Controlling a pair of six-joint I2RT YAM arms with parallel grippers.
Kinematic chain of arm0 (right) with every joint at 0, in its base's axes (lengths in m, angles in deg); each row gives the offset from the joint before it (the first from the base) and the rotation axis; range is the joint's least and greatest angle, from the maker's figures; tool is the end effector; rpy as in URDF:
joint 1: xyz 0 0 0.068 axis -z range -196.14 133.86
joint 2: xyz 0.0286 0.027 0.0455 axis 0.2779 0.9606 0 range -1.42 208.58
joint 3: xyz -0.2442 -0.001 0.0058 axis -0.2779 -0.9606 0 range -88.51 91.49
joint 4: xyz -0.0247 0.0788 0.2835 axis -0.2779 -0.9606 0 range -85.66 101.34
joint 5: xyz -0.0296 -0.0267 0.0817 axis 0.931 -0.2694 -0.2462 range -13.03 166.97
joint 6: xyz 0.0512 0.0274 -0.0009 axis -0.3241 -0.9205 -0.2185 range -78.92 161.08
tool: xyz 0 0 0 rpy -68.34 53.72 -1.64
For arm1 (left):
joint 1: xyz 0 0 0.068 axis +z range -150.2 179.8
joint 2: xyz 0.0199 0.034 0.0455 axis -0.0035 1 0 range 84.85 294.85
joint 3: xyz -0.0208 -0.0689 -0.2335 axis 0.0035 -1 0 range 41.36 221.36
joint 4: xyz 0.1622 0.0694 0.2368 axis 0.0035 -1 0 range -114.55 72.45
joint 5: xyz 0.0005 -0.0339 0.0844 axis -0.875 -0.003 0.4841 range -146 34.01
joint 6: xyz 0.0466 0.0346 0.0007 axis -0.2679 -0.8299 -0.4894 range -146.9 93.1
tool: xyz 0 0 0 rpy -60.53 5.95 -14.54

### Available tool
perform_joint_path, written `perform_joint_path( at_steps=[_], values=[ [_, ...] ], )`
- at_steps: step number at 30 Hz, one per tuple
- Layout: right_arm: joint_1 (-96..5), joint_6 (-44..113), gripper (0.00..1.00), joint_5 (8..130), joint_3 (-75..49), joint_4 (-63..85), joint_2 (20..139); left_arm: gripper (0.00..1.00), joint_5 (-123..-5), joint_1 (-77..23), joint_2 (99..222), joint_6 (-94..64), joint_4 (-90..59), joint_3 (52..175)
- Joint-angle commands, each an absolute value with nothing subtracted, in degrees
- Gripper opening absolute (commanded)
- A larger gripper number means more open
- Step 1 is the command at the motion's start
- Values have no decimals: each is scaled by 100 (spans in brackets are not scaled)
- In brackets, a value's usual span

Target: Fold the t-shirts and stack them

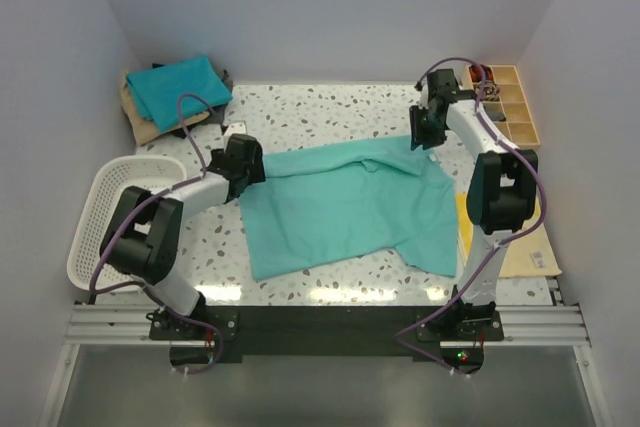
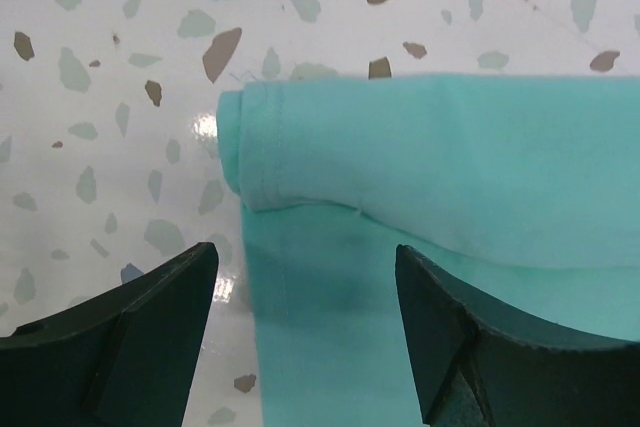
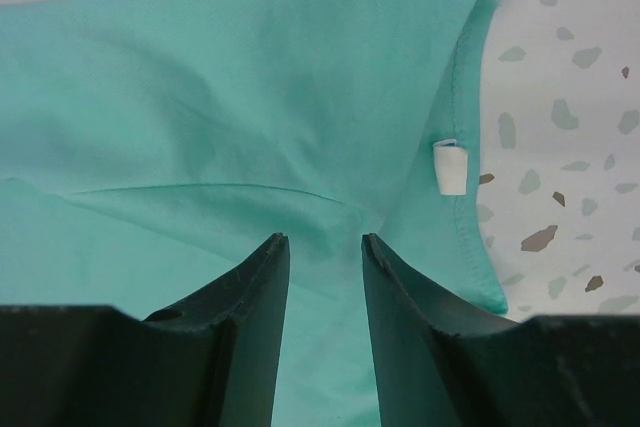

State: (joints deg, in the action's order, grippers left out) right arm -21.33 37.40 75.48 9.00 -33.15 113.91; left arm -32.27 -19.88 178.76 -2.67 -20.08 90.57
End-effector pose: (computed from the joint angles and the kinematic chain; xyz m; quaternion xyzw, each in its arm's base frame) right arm 0.4576 0.0427 0.1941 -0.0159 0.9707 0.0312 0.2376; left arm 0.3389 -0.1034 0.1103 -0.1111 0.9076 0.0441 0.4025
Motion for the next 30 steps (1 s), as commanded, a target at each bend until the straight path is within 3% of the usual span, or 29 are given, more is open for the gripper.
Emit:
perform_joint_path(
  at_steps=[1,8,13,16,26,30],
  values=[
    [-2115,3686,40,7372,878,-3137,11090,76,-3262,-1743,17915,-149,-1238,9119],
    [-2115,3695,40,7390,905,-3164,11169,70,-3735,-1488,18345,-150,-798,9110],
    [-2123,3704,40,7451,914,-3172,11178,44,-3947,-1461,18469,-70,-622,9102],
    [-2115,3704,39,7451,896,-3164,11169,35,-3947,-1453,18355,-97,-665,9102],
    [-2115,3730,38,7434,905,-3208,11240,36,-3842,-1444,17670,-255,-1482,9488],
    [-2115,3739,38,7407,931,-3225,11248,25,-4052,-1444,17538,-282,-2130,9690]
  ],
)
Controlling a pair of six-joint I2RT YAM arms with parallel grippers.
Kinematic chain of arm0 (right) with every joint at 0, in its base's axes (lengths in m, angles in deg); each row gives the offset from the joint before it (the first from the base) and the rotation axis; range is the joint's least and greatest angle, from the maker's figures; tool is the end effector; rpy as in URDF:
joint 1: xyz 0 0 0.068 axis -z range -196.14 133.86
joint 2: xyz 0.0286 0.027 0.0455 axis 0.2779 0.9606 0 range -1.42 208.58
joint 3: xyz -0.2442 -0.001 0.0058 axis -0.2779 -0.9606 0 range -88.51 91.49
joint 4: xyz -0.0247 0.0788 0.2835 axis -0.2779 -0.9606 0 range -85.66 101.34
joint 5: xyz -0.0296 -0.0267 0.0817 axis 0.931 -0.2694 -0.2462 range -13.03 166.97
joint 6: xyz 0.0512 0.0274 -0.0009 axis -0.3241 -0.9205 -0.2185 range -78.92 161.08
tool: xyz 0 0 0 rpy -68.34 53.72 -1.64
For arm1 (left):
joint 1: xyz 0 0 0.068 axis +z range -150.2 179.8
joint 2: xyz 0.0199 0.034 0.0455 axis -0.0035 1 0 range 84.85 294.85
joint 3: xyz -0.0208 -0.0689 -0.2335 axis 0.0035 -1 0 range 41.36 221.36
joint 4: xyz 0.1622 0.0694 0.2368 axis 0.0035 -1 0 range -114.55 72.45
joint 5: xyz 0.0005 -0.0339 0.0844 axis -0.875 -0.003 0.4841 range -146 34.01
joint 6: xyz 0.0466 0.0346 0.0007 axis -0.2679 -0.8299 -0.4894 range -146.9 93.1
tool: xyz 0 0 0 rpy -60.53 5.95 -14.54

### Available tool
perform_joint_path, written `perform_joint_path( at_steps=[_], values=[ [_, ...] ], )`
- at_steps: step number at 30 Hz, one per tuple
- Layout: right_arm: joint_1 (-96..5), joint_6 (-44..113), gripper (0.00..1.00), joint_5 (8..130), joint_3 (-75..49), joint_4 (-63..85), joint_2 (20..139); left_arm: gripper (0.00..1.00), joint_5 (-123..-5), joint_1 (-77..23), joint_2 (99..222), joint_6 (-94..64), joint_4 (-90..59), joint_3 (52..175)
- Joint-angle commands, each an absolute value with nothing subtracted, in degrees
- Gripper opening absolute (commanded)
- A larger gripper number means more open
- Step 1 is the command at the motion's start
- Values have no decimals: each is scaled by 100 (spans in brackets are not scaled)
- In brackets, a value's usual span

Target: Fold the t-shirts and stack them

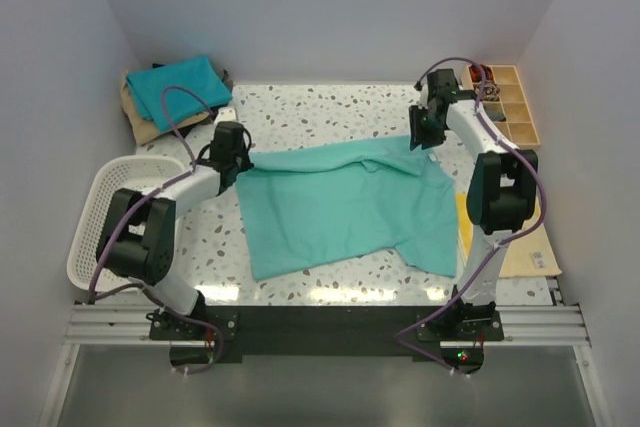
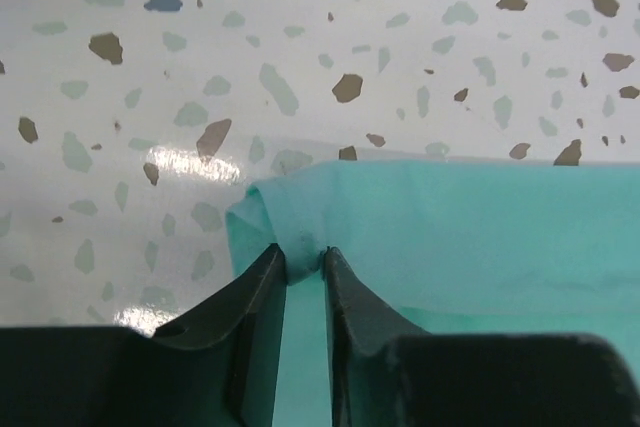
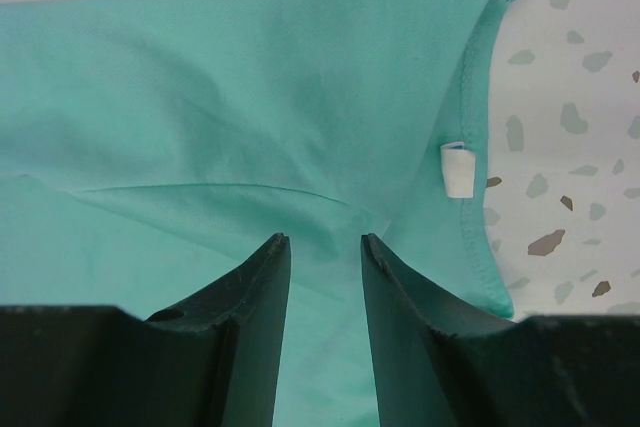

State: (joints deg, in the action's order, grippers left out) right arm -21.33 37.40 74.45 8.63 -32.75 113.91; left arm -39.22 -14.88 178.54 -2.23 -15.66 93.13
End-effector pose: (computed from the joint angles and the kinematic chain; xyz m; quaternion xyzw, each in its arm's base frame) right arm 0.4574 0.0435 0.1923 -0.0181 0.9705 0.0399 0.2371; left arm 0.3622 -0.0825 0.1313 -0.1394 0.8879 -0.0162 0.4380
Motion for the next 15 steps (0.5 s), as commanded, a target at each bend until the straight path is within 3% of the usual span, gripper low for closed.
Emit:
perform_joint_path(
  at_steps=[1,14,15],
  values=[
    [-2123,3739,38,7416,940,-3243,11249,21,-4131,-1444,17511,-273,-2203,9690],
    [-2123,3783,38,7504,966,-3375,11196,2,-4879,-1444,16949,114,-2511,8453],
    [-2132,3792,38,7521,958,-3366,11213,11,-4870,-1444,16931,158,-2511,8399]
  ],
)
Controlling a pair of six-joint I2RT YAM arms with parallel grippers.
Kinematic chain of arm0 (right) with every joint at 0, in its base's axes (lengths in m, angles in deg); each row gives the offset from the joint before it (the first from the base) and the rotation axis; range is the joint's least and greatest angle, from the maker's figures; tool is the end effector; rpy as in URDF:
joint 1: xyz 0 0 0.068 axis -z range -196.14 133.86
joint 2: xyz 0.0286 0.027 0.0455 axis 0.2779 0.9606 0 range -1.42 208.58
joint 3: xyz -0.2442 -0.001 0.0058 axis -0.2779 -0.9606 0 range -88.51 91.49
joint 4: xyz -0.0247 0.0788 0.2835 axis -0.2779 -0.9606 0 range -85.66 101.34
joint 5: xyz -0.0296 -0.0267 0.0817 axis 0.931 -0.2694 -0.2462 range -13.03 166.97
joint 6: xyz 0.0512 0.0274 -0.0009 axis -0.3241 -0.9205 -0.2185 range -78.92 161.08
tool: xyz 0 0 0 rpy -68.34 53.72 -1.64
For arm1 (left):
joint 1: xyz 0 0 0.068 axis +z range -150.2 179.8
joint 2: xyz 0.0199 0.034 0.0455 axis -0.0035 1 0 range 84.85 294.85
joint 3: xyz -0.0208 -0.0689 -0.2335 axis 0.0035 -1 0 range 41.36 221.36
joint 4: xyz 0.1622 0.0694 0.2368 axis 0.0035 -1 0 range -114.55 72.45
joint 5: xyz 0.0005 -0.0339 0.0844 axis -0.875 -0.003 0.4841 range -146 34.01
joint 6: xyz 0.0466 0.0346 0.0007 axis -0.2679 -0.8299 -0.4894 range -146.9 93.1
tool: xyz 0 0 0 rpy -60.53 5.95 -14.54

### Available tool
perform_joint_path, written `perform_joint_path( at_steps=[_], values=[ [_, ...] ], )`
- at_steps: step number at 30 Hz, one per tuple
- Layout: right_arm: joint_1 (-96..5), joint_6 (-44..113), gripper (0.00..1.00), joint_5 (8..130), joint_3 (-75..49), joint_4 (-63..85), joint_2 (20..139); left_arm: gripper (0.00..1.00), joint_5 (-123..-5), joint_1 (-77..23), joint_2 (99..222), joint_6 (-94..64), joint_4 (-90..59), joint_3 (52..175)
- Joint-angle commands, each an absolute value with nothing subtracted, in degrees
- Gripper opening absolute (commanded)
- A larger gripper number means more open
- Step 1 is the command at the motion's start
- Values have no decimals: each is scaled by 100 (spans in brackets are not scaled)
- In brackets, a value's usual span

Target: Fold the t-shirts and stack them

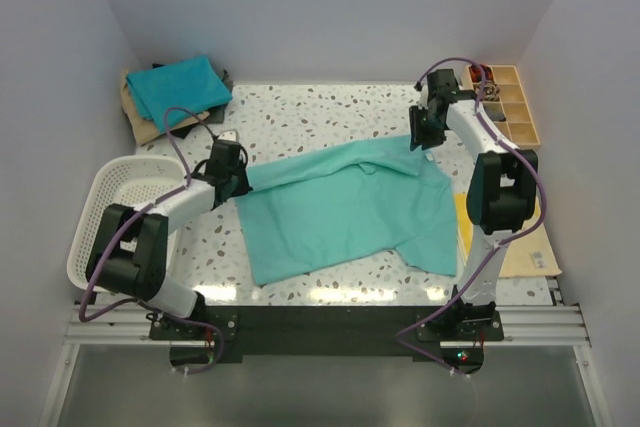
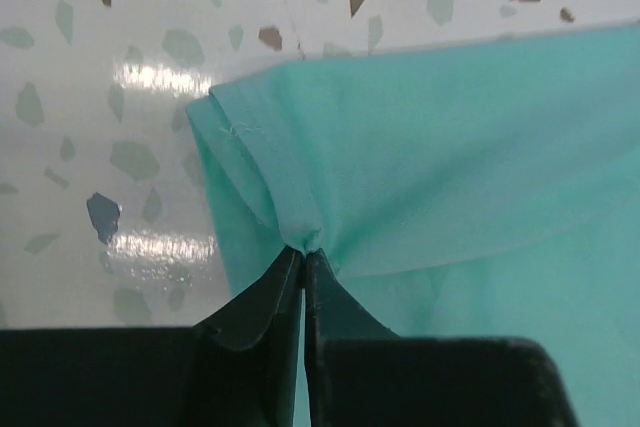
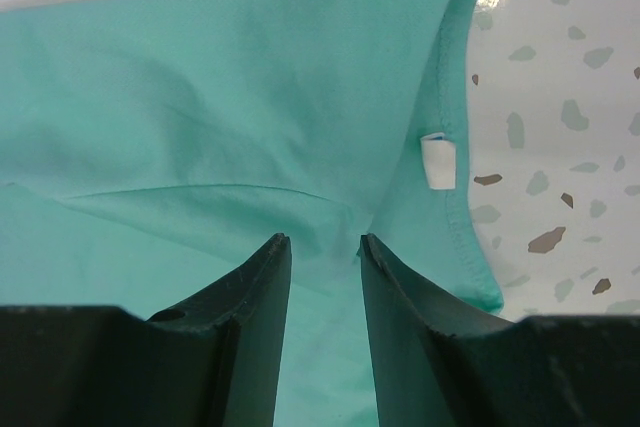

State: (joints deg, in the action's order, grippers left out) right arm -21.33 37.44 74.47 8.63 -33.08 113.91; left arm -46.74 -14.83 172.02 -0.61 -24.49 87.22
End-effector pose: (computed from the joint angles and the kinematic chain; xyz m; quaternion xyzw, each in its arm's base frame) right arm 0.4568 0.0434 0.1920 -0.0183 0.9712 0.0394 0.2343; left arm 0.3264 -0.0783 0.1215 -0.1232 0.9236 -0.0535 0.3591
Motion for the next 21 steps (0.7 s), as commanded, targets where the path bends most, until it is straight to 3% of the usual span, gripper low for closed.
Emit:
perform_joint_path(
  at_steps=[1,4,6,11,16,21],
  values=[
    [-2115,3792,38,7522,958,-3366,11205,28,-4853,-1452,16957,158,-2511,8364],
    [-2115,3792,38,7539,940,-3357,11231,79,-4651,-1461,16967,193,-2652,8398],
    [-2115,3731,38,7679,914,-3357,11231,93,-4449,-1452,16870,193,-2617,8433],
    [-2044,3458,39,7724,712,-3137,11283,95,-4368,-1452,16562,9,-2564,8872],
    [-1676,2879,34,6585,168,-2681,11407,95,-4597,-1461,16457,-44,-2459,9084],
    [-1631,2395,36,6063,-605,-1907,11135,95,-5063,-1487,16447,-62,-2213,8996]
  ],
)
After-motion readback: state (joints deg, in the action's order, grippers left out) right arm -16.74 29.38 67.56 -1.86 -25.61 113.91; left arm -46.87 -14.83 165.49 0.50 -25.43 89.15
